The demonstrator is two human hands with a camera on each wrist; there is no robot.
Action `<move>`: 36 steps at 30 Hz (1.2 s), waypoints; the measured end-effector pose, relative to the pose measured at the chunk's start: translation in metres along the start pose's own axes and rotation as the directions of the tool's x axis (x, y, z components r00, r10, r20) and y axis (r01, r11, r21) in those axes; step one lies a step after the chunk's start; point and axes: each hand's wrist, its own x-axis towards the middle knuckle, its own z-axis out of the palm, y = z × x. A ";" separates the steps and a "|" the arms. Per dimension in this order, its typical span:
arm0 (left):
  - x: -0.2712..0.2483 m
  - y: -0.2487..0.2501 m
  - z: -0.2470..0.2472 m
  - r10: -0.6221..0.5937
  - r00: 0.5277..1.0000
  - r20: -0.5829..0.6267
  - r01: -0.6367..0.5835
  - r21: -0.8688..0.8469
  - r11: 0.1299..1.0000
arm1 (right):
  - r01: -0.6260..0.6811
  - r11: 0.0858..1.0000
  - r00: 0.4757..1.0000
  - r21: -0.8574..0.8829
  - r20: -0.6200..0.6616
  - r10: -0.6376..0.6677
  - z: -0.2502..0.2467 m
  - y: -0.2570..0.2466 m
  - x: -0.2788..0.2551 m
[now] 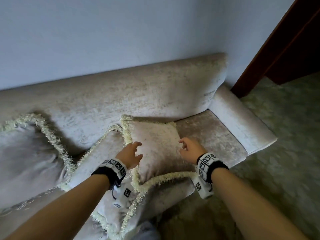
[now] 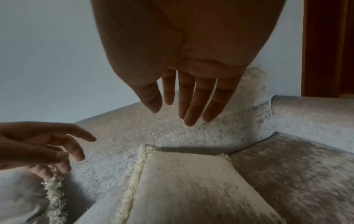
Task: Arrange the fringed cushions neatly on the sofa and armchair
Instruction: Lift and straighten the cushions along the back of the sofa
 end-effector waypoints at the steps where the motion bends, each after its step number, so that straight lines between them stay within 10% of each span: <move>1: 0.008 -0.002 0.004 -0.025 1.000 0.004 0.025 0.007 1.000 | 0.006 1.000 1.000 -0.007 0.025 -0.006 0.000 0.007 0.011; 18: 0.183 -0.026 0.070 -0.374 0.922 0.105 0.332 0.286 0.899 | -0.156 0.984 0.887 -0.091 0.425 0.180 0.017 0.154 0.220; 31: 0.253 -0.077 0.125 -0.535 0.801 0.269 0.531 0.096 0.842 | -0.031 0.999 0.747 0.043 0.665 -0.006 0.108 0.238 0.371; 36: 0.267 -0.081 0.145 -0.622 0.760 0.190 0.582 0.227 0.781 | -0.035 0.981 0.790 0.192 0.606 -0.091 0.150 0.260 0.378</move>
